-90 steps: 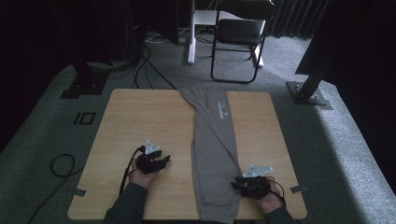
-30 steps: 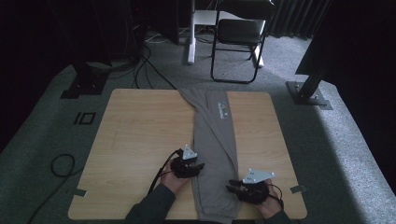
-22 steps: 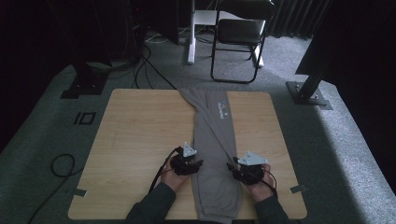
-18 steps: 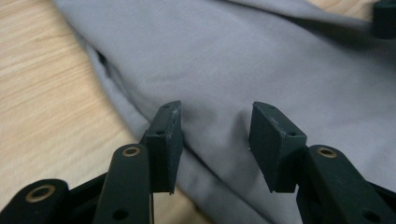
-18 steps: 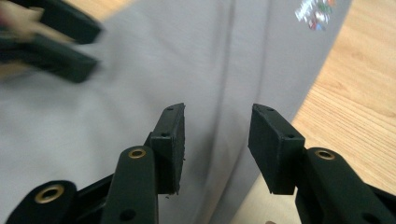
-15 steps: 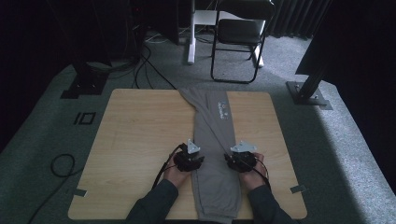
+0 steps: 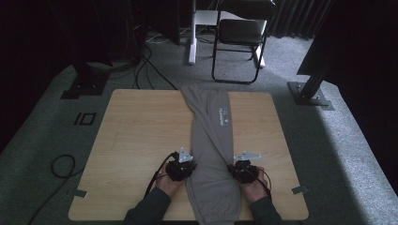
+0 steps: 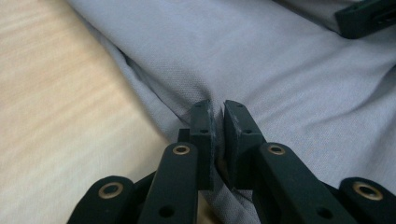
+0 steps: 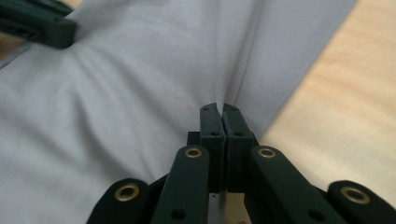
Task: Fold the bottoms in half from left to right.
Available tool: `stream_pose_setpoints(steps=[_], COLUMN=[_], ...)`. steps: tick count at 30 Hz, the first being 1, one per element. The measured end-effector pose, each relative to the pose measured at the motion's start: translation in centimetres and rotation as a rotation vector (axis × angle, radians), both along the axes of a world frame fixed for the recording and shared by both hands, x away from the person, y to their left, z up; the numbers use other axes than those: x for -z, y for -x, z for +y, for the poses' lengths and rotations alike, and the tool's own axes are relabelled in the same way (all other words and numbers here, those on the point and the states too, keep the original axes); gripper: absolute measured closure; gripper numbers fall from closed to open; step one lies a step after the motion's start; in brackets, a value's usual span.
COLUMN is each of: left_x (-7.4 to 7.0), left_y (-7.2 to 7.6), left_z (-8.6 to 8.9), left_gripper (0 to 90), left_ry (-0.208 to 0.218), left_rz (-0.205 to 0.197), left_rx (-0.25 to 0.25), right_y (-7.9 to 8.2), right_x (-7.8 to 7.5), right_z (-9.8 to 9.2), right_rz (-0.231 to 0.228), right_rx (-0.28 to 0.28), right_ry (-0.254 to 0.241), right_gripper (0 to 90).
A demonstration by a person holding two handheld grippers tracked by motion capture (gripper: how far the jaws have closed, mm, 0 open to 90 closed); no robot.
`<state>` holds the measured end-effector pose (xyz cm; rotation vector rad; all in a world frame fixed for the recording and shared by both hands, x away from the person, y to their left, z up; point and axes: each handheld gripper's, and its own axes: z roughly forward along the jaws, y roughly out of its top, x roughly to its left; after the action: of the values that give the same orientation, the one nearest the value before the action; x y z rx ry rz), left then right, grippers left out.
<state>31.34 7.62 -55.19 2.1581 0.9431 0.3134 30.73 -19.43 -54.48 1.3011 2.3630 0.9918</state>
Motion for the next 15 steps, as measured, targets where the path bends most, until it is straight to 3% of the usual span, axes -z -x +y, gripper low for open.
stream_pose_setpoints(steps=[5, 6, 8, 10, 11, 12, 13, 15], left_x=[0.1, 0.1, 0.1, 0.0, 0.0, -0.3, -0.5, -0.9], left_y=[2.5, 3.0, 3.5, 3.4, 3.4, 3.0, 2.7, 1.9], left_z=[1.2, 1.2, 1.3, 1.3, 1.3, 1.3, 1.2, 0.9], left_gripper=[83.0, 82.6, 78.2, 69.8, 69.0, 68.4, 67.4, 66.3], left_ry=[0.007, 0.010, 0.016, 0.036, 0.036, 0.086, 0.107, 0.114], left_rz=[0.003, 0.004, 0.011, 0.019, 0.019, 0.009, -0.001, -0.009], left_rx=[0.018, 0.019, 0.039, 0.046, 0.046, 0.047, 0.046, 0.038], right_y=[2.5, 2.8, 3.0, 2.5, 2.0, 1.4, 0.7, -0.9], right_x=[0.1, 0.0, -0.1, -0.5, -0.7, -1.0, -1.3, -1.8], right_z=[0.2, 0.3, 0.4, 0.8, 1.1, 1.5, 2.1, 3.3], right_rz=[0.036, 0.044, 0.051, 0.016, 0.002, -0.008, -0.016, -0.061], right_rx=[-0.057, -0.067, -0.083, -0.073, -0.067, -0.070, -0.072, -0.075], right_ry=[-0.024, -0.031, -0.044, -0.021, -0.015, -0.016, -0.010, 0.022], right_gripper=[88.5, 86.6, 74.4, 63.3, 59.9, 56.5, 53.8, 51.1])
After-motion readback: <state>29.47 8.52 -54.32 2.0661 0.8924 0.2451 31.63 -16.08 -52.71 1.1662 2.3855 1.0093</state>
